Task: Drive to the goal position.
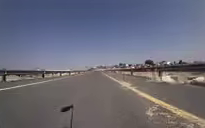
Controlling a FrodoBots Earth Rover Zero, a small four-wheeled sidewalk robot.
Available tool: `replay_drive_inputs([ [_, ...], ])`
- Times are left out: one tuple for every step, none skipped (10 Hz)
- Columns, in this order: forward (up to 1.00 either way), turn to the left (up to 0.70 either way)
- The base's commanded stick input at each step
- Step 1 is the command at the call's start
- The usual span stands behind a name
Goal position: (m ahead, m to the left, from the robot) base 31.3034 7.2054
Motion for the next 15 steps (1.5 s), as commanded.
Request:
replay_drive_inputs([
  [1.00,0.00],
  [1.00,0.00],
  [1.00,0.00],
  [1.00,0.00],
  [1.00,0.00],
  [1.00,0.00],
  [1.00,0.00],
  [1.00,0.00],
  [1.00,0.00],
  [1.00,0.00],
  [1.00,0.00],
  [1.00,0.00],
  [1.00,0.00],
  [1.00,0.00],
  [1.00,0.00],
])
